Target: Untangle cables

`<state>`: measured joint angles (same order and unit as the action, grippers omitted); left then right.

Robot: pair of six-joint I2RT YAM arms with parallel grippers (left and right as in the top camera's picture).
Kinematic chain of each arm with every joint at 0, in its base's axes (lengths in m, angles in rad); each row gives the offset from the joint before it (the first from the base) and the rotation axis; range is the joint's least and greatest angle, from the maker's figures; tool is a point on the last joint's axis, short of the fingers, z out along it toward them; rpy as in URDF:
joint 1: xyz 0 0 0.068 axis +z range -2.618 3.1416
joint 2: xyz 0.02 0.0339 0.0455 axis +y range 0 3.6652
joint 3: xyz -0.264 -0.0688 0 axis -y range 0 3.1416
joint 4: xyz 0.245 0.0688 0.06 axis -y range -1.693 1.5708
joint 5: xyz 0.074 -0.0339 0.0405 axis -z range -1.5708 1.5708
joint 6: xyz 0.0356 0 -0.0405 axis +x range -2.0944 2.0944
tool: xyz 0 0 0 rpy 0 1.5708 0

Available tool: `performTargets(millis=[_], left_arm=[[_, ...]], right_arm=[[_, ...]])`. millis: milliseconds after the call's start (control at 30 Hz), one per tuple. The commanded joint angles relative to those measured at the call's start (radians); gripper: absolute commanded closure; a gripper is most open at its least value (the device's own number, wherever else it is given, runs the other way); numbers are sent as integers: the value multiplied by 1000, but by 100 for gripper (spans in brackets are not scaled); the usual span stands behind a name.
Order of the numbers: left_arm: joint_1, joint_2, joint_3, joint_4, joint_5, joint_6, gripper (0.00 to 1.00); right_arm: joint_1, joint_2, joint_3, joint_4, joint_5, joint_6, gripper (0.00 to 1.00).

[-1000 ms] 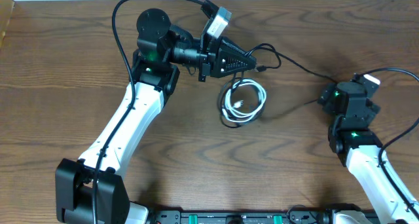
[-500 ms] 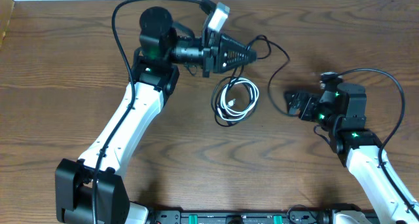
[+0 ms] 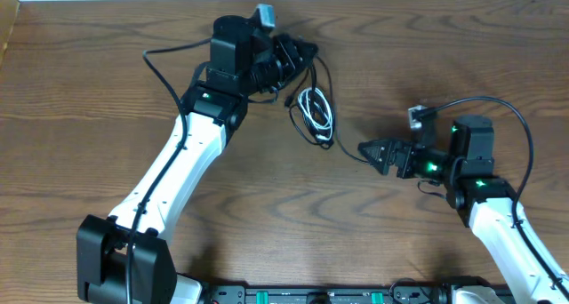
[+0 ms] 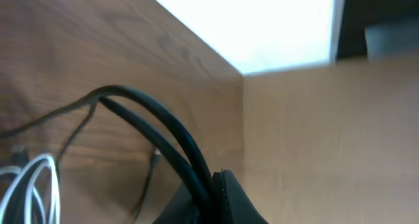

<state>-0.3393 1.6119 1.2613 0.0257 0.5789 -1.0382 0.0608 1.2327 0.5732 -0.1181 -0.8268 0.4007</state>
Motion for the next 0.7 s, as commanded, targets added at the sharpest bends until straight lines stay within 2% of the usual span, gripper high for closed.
performTargets(millis=[0, 33, 67, 133, 200, 267, 333, 500, 667], left_arm=[[-24, -24, 12, -22, -140, -262, 92], [-31, -24, 12, -41, -158, -321, 92], [-37, -24, 12, -61, -170, -365, 92], [-44, -24, 12, -98, -174, -410, 92], [-46, -24, 12, -138, -172, -444, 92], [-46, -24, 12, -169, -172, -473, 92], [-46, -24, 12, -206, -172, -513, 92], [-46, -24, 12, -269, -183, -535, 92], [-46, -24, 12, -323, -260, -534, 92]], right_arm=[[56, -13, 3, 5, -25, 3, 1], [72, -13, 3, 6, 13, 6, 2], [87, -13, 3, 7, 60, 34, 8], [108, -13, 3, 6, 150, 172, 10], [119, -13, 3, 4, 210, 370, 9], [123, -13, 3, 2, 215, 588, 2], [127, -13, 3, 2, 215, 788, 1], [145, -13, 3, 2, 214, 1007, 1], [195, -13, 3, 1, 220, 1114, 1]])
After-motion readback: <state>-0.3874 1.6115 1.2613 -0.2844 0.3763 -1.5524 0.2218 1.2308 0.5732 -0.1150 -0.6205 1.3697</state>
